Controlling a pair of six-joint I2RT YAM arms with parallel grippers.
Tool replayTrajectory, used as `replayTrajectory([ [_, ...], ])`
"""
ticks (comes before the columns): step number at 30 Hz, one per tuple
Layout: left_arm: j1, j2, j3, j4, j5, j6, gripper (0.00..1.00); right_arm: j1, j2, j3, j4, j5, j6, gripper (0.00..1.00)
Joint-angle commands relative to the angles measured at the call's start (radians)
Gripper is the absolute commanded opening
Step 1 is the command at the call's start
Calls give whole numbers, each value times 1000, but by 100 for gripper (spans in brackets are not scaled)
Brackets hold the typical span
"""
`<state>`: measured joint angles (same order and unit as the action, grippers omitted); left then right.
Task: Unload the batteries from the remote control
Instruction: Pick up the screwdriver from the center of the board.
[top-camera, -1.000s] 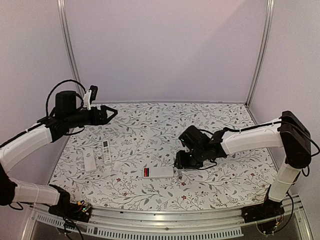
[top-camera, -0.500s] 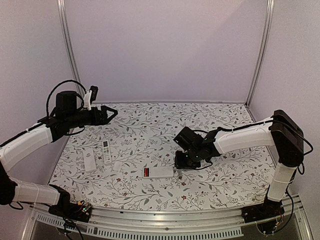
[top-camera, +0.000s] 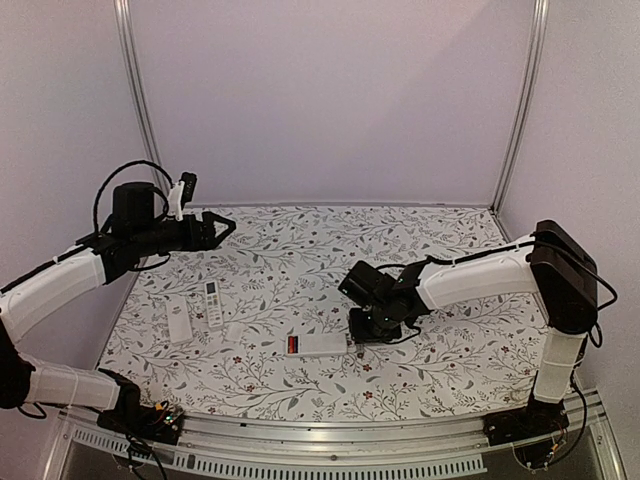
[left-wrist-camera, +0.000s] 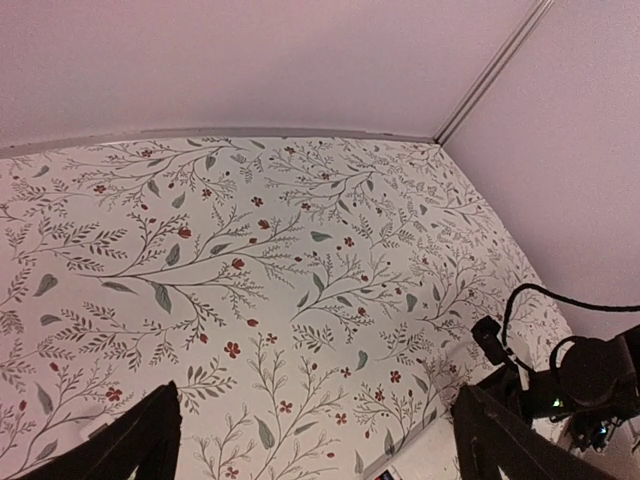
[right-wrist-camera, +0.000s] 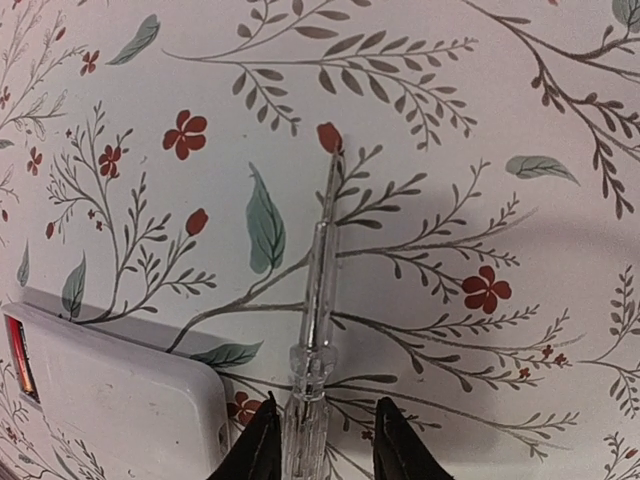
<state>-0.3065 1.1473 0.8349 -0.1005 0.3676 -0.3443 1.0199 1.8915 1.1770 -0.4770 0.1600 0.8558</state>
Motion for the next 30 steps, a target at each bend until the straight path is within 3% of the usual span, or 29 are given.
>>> replayTrajectory([
  [1,2,7,-8,-12,1,-2,95,20,45,50,-52,46,3,29],
  [16,2,3,-8,-12,5,-4,95,33,92,76,-224,174,37,25],
  [30,2,2,-7,-11,18,-6,95,31,82,65,-113,97,-39,21],
])
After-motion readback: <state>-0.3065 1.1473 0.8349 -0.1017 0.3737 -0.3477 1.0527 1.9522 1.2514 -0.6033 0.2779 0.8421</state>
